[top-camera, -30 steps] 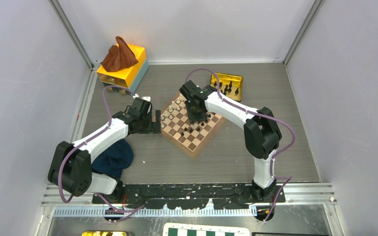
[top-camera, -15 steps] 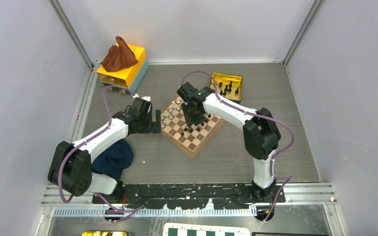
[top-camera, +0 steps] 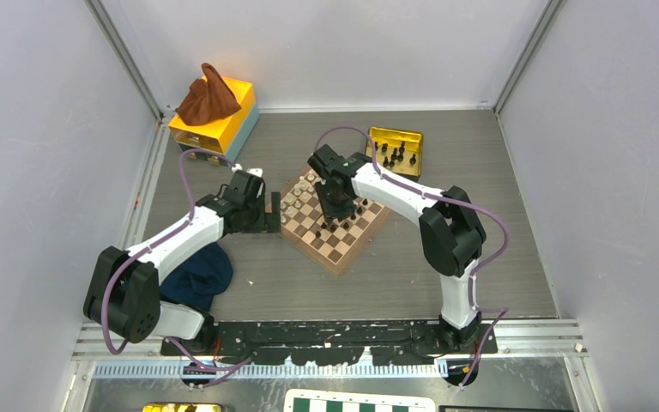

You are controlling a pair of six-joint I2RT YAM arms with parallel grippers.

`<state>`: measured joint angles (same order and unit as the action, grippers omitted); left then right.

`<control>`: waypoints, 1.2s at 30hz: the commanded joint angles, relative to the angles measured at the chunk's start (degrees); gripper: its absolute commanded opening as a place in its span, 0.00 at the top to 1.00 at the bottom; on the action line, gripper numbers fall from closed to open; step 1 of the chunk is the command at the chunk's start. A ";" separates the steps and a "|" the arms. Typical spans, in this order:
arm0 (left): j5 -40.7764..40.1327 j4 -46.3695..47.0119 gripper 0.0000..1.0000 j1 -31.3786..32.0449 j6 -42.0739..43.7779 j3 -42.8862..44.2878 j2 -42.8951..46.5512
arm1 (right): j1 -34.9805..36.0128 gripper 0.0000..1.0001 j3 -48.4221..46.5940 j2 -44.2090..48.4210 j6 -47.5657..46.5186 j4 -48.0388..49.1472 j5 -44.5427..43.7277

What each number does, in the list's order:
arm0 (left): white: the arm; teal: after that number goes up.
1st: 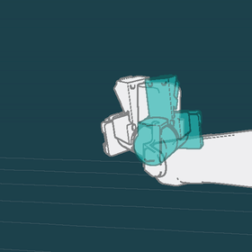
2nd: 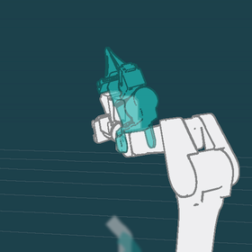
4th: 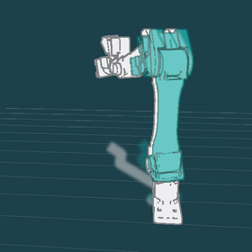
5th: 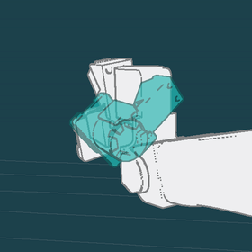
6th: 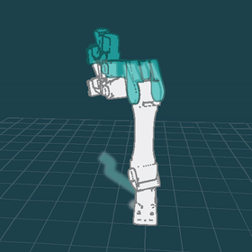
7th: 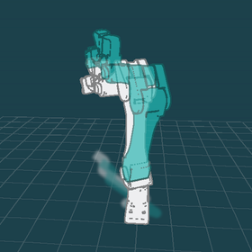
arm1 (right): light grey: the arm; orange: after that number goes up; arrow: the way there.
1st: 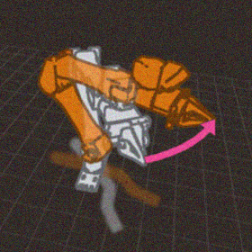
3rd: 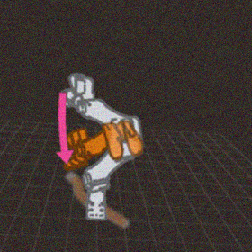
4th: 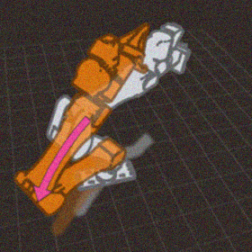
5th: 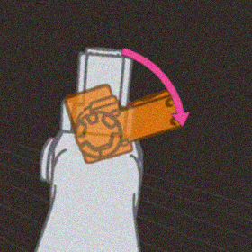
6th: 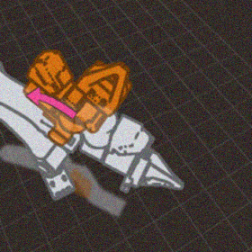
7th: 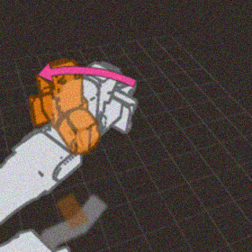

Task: Set up the chess pieces on the board
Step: Move the chess piece to the chessboard.

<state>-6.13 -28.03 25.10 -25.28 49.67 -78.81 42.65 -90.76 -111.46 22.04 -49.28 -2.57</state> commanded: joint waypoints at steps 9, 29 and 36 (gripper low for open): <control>0.48 2.01 0.01 -0.32 -0.21 0.95 -0.47 | 0.35 0.62 -1.01 -1.52 -1.31 1.85 1.59; 0.32 1.86 0.01 -0.31 -0.30 1.03 -1.04 | 0.34 0.75 0.26 -2.61 -1.49 2.95 1.78; 0.42 1.88 0.01 -0.32 -0.28 1.02 -1.04 | 0.33 0.81 0.99 -2.10 -1.30 3.23 1.71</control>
<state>-6.15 -27.97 25.10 -25.28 49.67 -79.66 42.65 -89.76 -114.43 21.10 -47.16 -1.32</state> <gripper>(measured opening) 0.994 0.213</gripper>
